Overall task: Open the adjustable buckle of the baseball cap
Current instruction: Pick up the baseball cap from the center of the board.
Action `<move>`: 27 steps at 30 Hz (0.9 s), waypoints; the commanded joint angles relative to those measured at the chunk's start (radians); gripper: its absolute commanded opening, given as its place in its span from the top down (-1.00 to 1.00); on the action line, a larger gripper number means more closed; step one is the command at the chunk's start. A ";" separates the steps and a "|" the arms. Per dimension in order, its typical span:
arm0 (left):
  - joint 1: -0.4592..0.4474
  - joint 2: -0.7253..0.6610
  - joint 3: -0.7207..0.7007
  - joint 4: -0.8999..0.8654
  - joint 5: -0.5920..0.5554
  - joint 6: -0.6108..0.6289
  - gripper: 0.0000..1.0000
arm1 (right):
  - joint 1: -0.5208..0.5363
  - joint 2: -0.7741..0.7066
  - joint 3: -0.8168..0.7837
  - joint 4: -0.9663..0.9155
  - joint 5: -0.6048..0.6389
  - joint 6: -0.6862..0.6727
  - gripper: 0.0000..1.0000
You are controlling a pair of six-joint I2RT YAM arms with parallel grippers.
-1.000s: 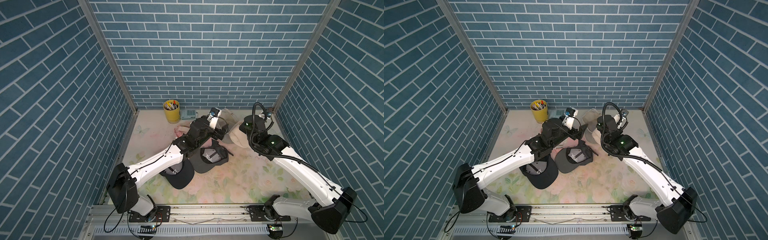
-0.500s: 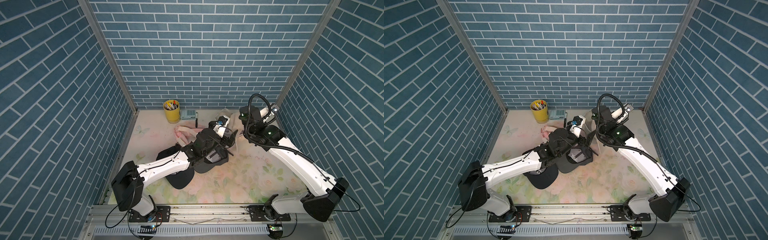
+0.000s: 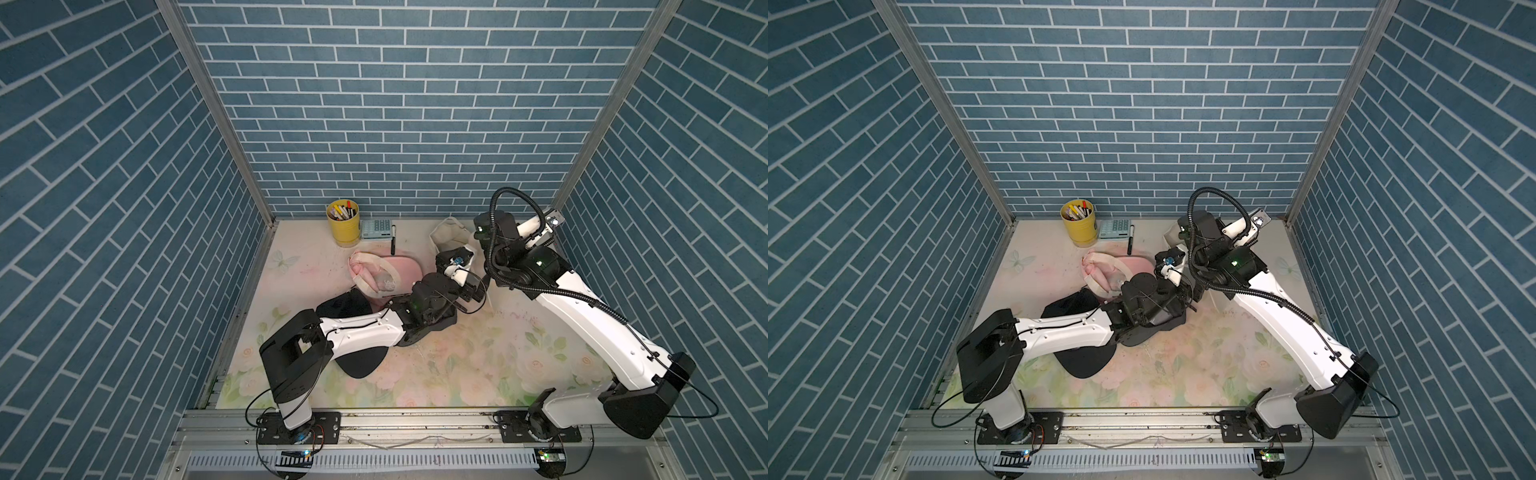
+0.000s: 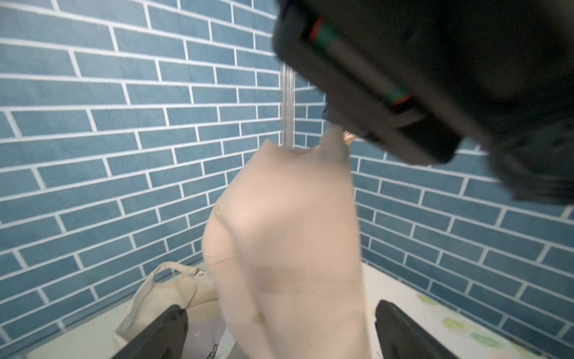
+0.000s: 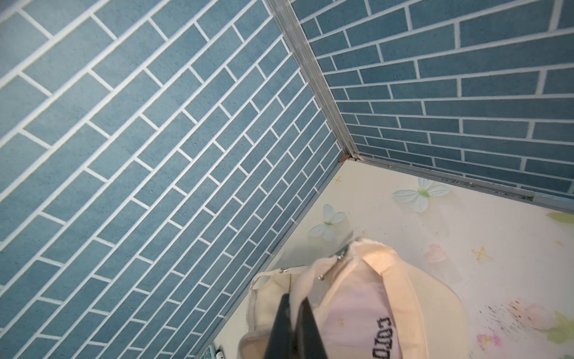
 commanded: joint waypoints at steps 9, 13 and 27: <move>-0.034 0.088 0.029 0.121 -0.176 0.022 -0.99 | 0.039 0.004 0.046 -0.104 0.079 0.129 1.00; -0.027 0.178 0.081 0.220 -0.209 0.106 -0.99 | 0.042 -0.008 0.044 -0.120 0.059 0.146 1.00; -0.014 0.196 0.119 0.311 -0.377 0.120 0.09 | 0.046 -0.015 0.035 -0.150 0.069 0.153 1.00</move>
